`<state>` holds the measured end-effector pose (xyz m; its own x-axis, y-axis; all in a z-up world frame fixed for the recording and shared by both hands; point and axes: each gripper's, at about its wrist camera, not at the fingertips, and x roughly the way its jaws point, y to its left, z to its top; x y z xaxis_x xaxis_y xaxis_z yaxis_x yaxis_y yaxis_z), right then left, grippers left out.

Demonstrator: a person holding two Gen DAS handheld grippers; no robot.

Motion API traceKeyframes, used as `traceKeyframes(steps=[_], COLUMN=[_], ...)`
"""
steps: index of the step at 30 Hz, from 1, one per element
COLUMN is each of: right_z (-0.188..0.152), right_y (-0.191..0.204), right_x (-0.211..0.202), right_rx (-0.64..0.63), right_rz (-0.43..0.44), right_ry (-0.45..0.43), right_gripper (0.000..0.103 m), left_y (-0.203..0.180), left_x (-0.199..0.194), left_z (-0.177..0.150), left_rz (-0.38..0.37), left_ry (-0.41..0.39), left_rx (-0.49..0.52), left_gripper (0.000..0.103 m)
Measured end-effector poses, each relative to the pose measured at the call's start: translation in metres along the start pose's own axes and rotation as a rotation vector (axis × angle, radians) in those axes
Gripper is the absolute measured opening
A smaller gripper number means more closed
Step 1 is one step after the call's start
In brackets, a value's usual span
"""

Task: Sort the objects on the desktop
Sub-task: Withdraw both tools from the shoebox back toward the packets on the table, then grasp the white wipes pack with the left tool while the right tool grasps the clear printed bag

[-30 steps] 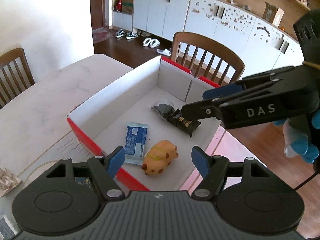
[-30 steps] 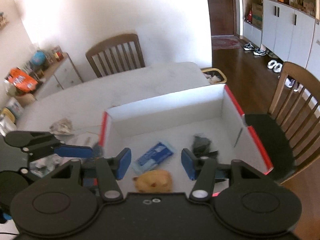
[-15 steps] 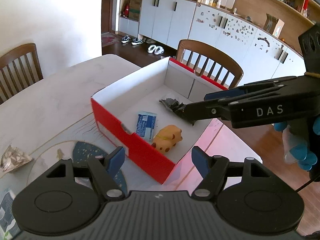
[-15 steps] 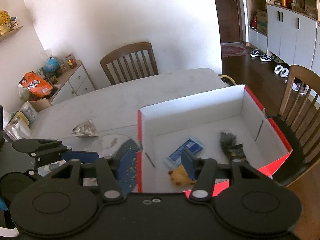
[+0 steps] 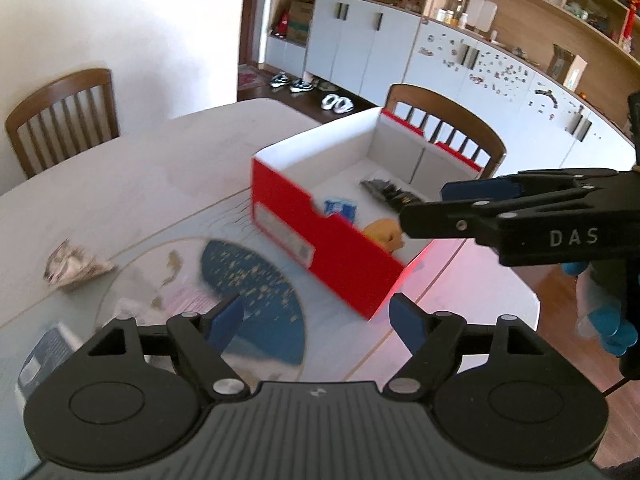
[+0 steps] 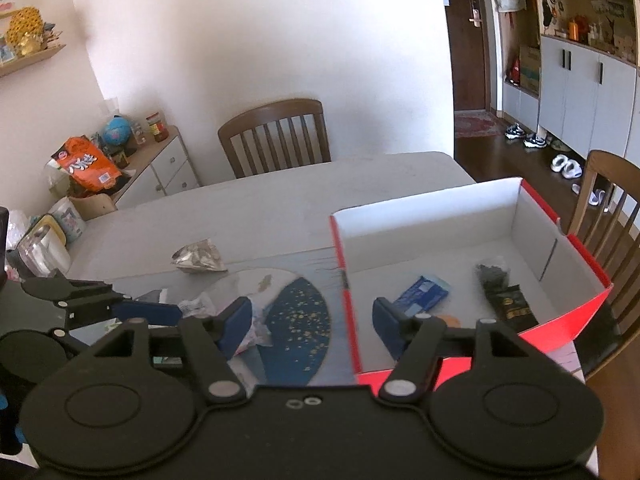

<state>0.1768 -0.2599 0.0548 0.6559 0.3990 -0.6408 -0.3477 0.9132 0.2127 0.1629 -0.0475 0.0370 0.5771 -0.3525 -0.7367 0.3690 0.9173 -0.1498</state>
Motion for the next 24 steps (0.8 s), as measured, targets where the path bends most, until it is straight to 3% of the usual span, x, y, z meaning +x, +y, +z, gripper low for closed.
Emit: traceKeyframes(steps=[10,13,15,24], right_z=[-0.011,-0.014,-0.016,-0.026], right_y=[0.043,0.058,0.065,0.089], right_x=[0.01,0.015,0.019,0.039], right_rx=[-0.033,-0.05,-0.06,-0.088], right_rz=[0.008,0.019,0.02,-0.001], right_ry=[-0.01,-0.013,-0.013,0.004], right_gripper=[0.083,0.087,0.089,0.092], left_y=[0.04,0.053,0.063,0.104], left_x=[-0.027,-0.033,-0.037,-0.051], left_z=[-0.034,-0.042,-0.048,-0.068], left_rz=[0.044,0.065,0.079,0.127], left_ry=[-0.027,-0.036,-0.043,-0.083], left_rx=[-0.035,-0.049,-0.073,-0.119], left_gripper=[0.086,0.092,0.103,0.103])
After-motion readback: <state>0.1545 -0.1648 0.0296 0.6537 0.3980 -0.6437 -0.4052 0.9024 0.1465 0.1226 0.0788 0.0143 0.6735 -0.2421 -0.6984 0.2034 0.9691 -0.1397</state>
